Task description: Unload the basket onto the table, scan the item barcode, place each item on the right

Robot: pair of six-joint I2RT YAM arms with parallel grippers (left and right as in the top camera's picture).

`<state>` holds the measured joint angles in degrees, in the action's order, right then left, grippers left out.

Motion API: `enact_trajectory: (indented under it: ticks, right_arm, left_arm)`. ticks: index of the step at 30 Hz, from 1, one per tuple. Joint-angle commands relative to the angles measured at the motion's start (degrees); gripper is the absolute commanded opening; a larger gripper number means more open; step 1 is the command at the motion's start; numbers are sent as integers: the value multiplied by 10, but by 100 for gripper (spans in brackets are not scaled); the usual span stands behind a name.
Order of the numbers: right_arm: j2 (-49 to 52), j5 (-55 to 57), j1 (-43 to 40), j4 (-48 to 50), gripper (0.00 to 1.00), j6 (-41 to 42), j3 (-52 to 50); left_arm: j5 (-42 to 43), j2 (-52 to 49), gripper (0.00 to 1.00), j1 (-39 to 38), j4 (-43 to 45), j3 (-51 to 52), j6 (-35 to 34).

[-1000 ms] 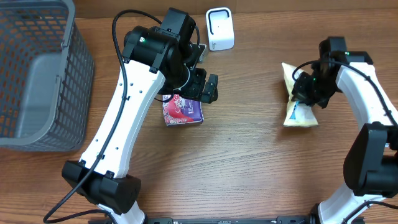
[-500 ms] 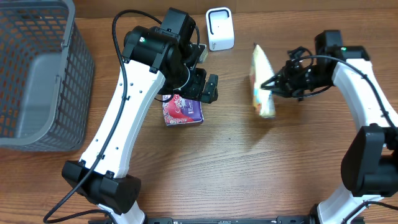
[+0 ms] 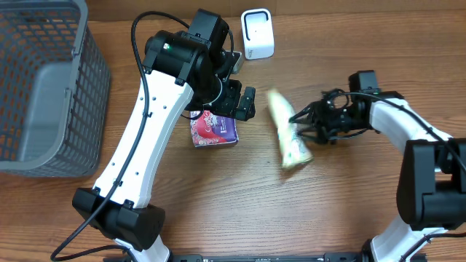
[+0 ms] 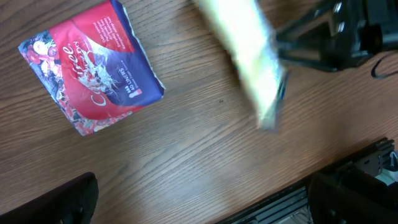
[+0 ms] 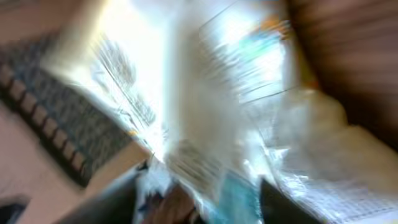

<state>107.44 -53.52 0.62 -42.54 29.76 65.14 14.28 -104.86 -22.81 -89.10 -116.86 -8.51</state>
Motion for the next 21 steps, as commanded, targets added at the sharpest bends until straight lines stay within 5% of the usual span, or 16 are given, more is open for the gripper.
enact_trajectory:
  ticks: [1,11,18,21]
  right_arm:
    - [-7,153,-42,-22,76,19,7]
    - [-7,291,-103,-205,77,-122,136]
    - [-7,284,-70,-227,100,-140,146]
    - [-7,251,-49,-215,100,-142,116]
  left_arm:
    - [-3,-1,100,0,0,0,12]
    - [-3,-1,100,0,0,0,12]
    - [-3,-1,100,0,0,0,12]
    - [-3,-1,100,0,0,0,12]
